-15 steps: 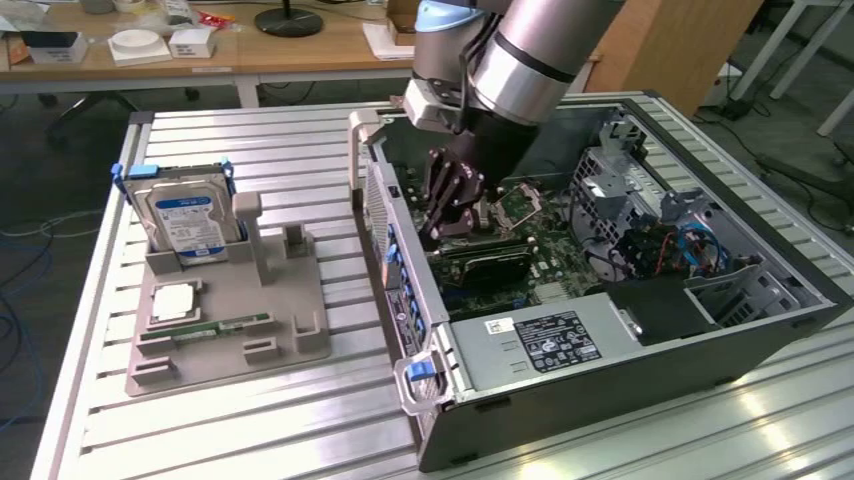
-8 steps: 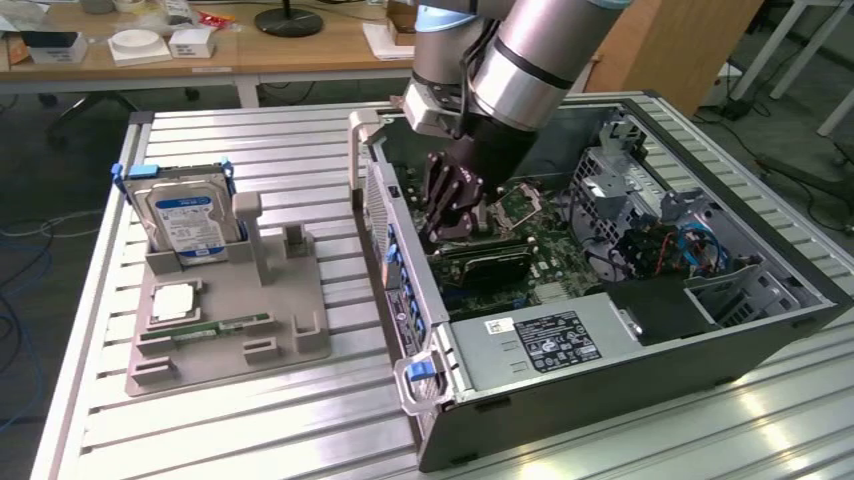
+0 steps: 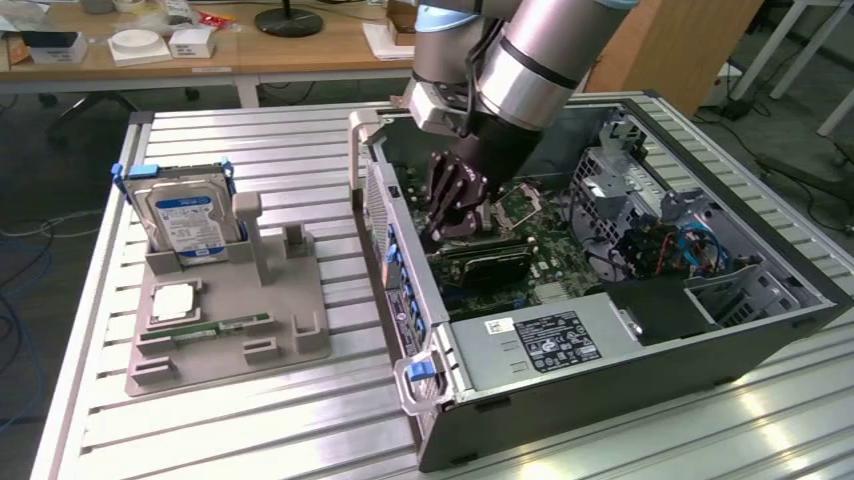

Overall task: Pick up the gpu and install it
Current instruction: 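Press down on the gpu until it lock into place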

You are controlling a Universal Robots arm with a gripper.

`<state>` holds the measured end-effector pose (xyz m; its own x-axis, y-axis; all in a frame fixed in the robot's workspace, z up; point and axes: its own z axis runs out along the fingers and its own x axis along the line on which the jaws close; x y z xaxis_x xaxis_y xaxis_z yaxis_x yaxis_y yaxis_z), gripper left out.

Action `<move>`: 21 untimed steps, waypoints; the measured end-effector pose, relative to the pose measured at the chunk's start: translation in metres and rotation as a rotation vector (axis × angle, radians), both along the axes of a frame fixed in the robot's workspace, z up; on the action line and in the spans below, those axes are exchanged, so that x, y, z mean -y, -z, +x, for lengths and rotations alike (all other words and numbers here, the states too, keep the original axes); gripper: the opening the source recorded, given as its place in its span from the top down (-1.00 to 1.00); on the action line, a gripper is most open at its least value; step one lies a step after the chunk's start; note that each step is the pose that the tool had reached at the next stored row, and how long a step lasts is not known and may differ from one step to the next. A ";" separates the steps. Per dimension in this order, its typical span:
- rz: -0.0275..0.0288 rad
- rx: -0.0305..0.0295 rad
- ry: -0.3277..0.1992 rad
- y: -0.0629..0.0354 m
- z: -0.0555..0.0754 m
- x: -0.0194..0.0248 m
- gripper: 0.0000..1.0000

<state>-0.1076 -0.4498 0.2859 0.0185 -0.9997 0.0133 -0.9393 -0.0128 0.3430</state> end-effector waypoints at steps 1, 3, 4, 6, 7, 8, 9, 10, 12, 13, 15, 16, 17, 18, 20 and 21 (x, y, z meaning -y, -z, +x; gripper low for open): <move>-0.0001 0.0000 0.000 -0.0014 0.001 -0.0001 0.73; 0.0001 0.0000 0.000 -0.0048 0.001 -0.0005 0.73; 0.0000 -0.0001 0.000 -0.0065 0.001 -0.0012 0.73; 0.0001 0.0013 0.000 -0.0070 0.001 -0.0025 0.73; -0.0007 0.0029 -0.001 -0.0071 0.000 -0.0035 0.73; -0.0020 0.0044 -0.002 -0.0071 0.000 -0.0043 0.73; -0.0036 0.0070 -0.002 -0.0071 0.000 -0.0047 0.73; -0.0047 0.0113 -0.004 -0.0071 -0.001 -0.0049 0.73; -0.0053 0.0227 -0.007 -0.0070 -0.001 -0.0051 0.73; -0.0052 0.0265 -0.009 -0.0069 -0.002 -0.0051 0.73; -0.0056 0.0332 -0.012 -0.0071 -0.003 -0.0052 0.73; -0.0056 0.0368 -0.013 -0.0070 -0.003 -0.0052 0.73; -0.0058 0.0405 -0.015 -0.0070 -0.004 -0.0052 0.73; -0.0062 0.0448 -0.016 -0.0071 -0.004 -0.0052 0.73; -0.0067 0.0533 -0.020 -0.0070 -0.005 -0.0052 0.73; -0.0068 0.0563 -0.021 -0.0070 -0.006 -0.0052 0.73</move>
